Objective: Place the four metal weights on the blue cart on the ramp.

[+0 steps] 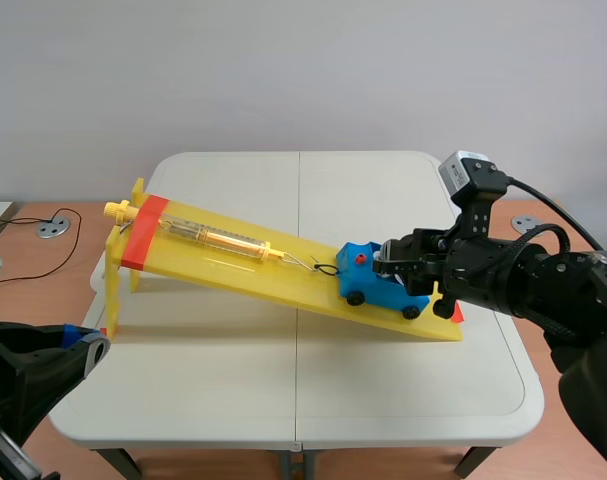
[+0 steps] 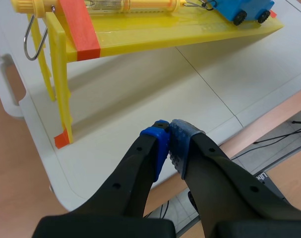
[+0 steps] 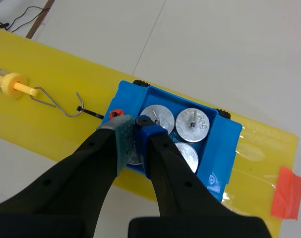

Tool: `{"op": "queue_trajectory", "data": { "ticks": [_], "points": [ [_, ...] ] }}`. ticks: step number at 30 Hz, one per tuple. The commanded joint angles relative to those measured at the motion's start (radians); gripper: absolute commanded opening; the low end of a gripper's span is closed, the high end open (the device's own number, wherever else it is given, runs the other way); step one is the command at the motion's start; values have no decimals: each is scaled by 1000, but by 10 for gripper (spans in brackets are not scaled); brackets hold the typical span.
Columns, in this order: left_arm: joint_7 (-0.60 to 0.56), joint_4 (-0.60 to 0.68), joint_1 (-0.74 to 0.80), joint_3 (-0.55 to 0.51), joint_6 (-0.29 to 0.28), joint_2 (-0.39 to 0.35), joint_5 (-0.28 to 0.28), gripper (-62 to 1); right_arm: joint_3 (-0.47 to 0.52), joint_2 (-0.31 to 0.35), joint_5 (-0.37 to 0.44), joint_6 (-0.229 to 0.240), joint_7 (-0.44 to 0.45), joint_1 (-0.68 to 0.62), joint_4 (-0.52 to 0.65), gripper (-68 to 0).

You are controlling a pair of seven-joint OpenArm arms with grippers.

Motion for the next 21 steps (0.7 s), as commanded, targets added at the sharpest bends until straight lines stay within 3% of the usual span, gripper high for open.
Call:
{"op": "queue_trajectory", "data": {
  "ticks": [1,13,21],
  "points": [
    [-96,72,-22,-16,-43,16,-74,-582,-2,-5,71,3,153,114,61,-669],
    [-96,72,-22,-16,-43,16,-74,-582,-2,-8,-4,-24,186,114,58,-668],
    [-96,72,-22,-16,-43,16,-74,-582,-2,-8,-4,-11,183,114,58,-534]
  ]
}}
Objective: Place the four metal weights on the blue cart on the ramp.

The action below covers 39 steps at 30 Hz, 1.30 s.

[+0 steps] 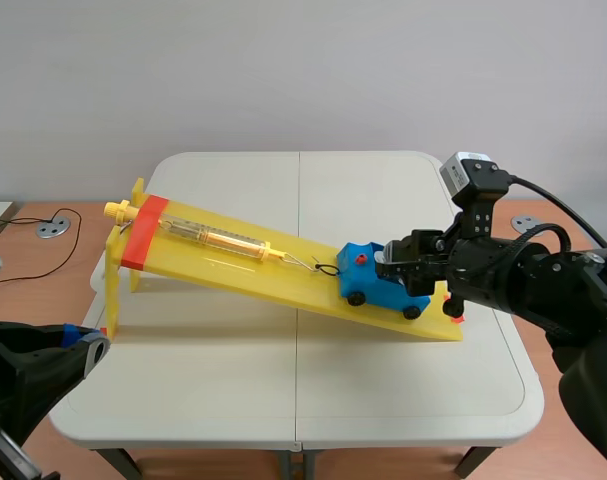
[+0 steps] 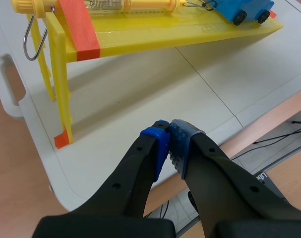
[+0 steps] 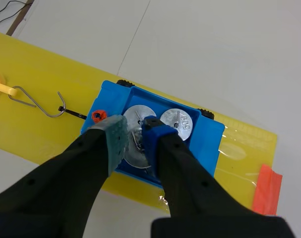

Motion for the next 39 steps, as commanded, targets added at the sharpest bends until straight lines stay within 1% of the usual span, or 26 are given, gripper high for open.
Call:
{"op": "queue_trajectory", "data": {
  "ticks": [1,2,6,9,12,20,24,26,32,36,39],
  "points": [
    [-96,72,-22,-16,-43,16,-74,-582,-2,-8,60,23,158,111,63,-528],
    [-96,72,-22,-16,-43,16,-74,-582,-2,-7,60,42,158,111,63,-516],
    [-97,72,-22,-16,-43,16,-74,-582,-2,7,63,146,173,111,71,-455],
    [-97,72,-22,-16,-43,16,-74,-582,5,27,68,202,177,110,96,-453],
    [-97,72,-22,-16,-43,16,-74,-582,19,51,68,236,176,105,137,-453],
    [-97,72,-22,-16,-43,16,-74,-582,68,117,76,236,177,45,248,-453],
    [-97,72,-22,-16,-43,16,-74,-582,106,167,116,236,167,-8,321,-453],
    [-97,72,-22,-16,-43,16,-74,-582,129,197,124,236,154,-41,364,-453],
    [-96,76,-22,-16,-48,16,-73,-582,191,300,126,236,145,-174,456,-462],
    [-97,90,-22,-16,-56,19,-58,-582,239,351,150,236,142,-286,520,-463],
    [-87,124,-23,-16,-63,22,-57,-584,284,358,156,236,119,-376,563,-521]
  ]
}}
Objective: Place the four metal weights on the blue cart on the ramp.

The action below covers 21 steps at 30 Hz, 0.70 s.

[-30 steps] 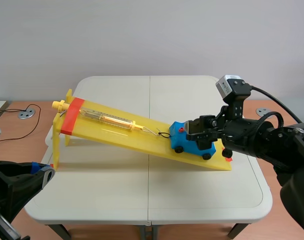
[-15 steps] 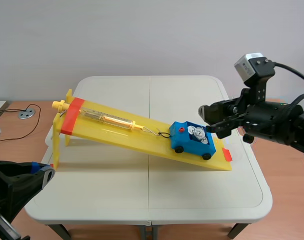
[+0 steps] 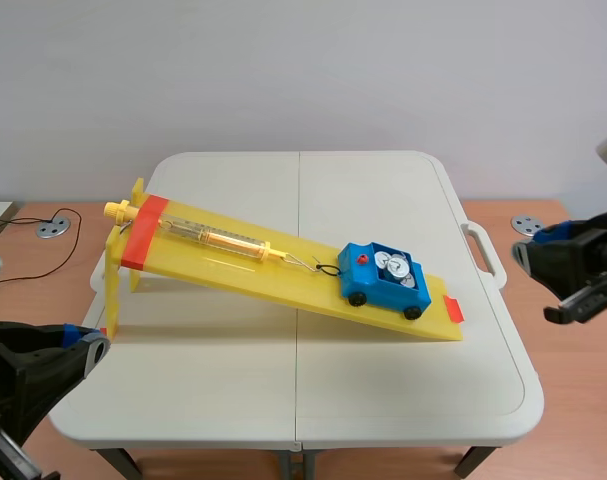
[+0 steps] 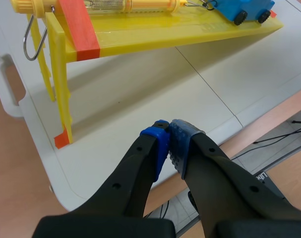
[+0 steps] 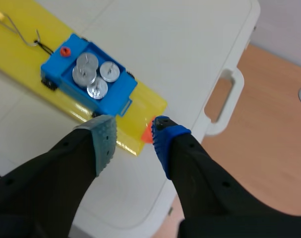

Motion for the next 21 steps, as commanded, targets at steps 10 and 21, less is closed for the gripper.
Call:
{"op": "queue_trajectory", "data": {
  "ticks": [10,21],
  "points": [
    [4,188,-132,8,-94,179,34,-584,163,53,133,42,74,-320,178,-656],
    [3,174,-278,143,-8,319,308,-584,282,51,140,42,34,-641,179,-656]
  ]
}}
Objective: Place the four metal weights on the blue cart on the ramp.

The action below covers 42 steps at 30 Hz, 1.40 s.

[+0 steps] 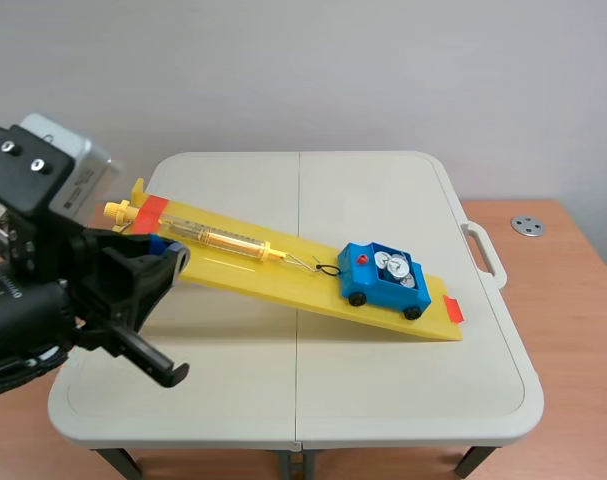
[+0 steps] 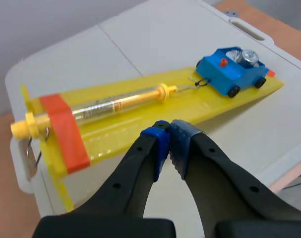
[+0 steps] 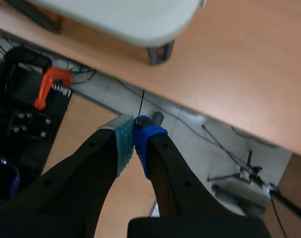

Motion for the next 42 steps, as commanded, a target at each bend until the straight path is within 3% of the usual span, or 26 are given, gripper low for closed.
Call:
{"op": "queue_trajectory", "data": {
  "ticks": [1,7,14,18,27,42],
  "points": [
    [-106,102,-43,20,36,20,18,-584,66,49,98,42,61,-69,102,-656],
    [-107,32,-126,65,85,47,109,-584,103,49,85,42,37,-219,101,-656],
    [-110,-77,-201,92,110,62,133,-584,119,43,81,42,27,-297,101,-656],
    [-115,-128,-238,99,158,64,161,-584,119,28,82,42,20,-296,101,-656],
    [-131,-237,-306,99,173,64,163,-584,120,27,82,42,19,-296,101,-656],
    [-137,-239,-305,99,173,64,163,-584,120,27,82,42,19,-296,101,-656]
  ]
}}
